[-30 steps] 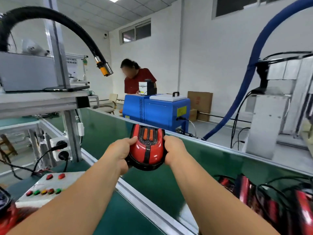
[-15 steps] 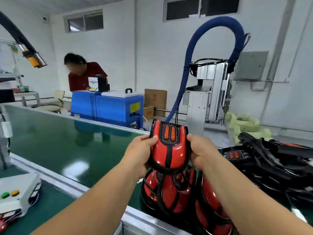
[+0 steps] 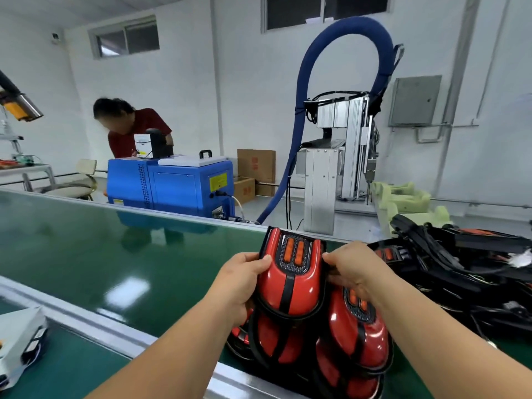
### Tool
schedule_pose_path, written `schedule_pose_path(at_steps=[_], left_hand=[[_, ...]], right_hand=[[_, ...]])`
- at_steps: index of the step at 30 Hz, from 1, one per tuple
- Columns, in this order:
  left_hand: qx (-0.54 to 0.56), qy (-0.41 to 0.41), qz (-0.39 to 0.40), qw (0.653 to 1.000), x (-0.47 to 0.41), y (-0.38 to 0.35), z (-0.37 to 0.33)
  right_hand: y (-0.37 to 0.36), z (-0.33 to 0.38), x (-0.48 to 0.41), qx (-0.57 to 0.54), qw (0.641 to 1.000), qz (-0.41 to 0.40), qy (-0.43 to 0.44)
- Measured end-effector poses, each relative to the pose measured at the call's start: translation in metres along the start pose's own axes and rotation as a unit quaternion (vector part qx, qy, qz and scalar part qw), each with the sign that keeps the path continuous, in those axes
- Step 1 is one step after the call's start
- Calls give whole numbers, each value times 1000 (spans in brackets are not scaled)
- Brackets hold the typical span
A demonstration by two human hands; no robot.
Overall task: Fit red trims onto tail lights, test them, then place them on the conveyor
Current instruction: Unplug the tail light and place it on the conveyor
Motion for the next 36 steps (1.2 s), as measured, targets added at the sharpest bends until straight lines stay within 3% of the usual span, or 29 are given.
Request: schedule_pose_path(at_steps=[7, 11, 15, 19, 21, 24, 29, 36], left_hand=[[-56, -24, -7, 998, 2, -6, 6], [-144, -82, -47, 985, 7, -19, 10], [-302, -181, -82, 932, 15, -26, -7], [-437, -205, -83, 872, 18, -26, -22], [-461, -201, -71, 861, 16, -24, -25], [-465, -197, -48, 862, 12, -22, -24], [-379, -192, -44, 904, 11, -18, -28], [-353, -231, -66, 904, 24, 1, -46]], right_hand=[[16, -13, -11, 13, 991, -94, 92], [17, -32, -13, -91, 984, -121, 90], [17, -45, -14, -143, 976, -143, 84], [15, -50, -17, -148, 976, -140, 78], [15, -49, -18, -144, 976, -142, 85], [18, -49, -18, -147, 971, -159, 102], [29, -52, -18, -161, 963, -185, 111], [32, -19, 2, -156, 960, -178, 147]])
Point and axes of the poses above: each hand's wrist, its own x-axis away from the middle knuckle, its own y-axis out of the back of the hand, z = x × y, the point moved 9 cm from there along -x, towards the middle knuckle, and after that the axes turned 11 degrees about -z, right-handed, at the moved point
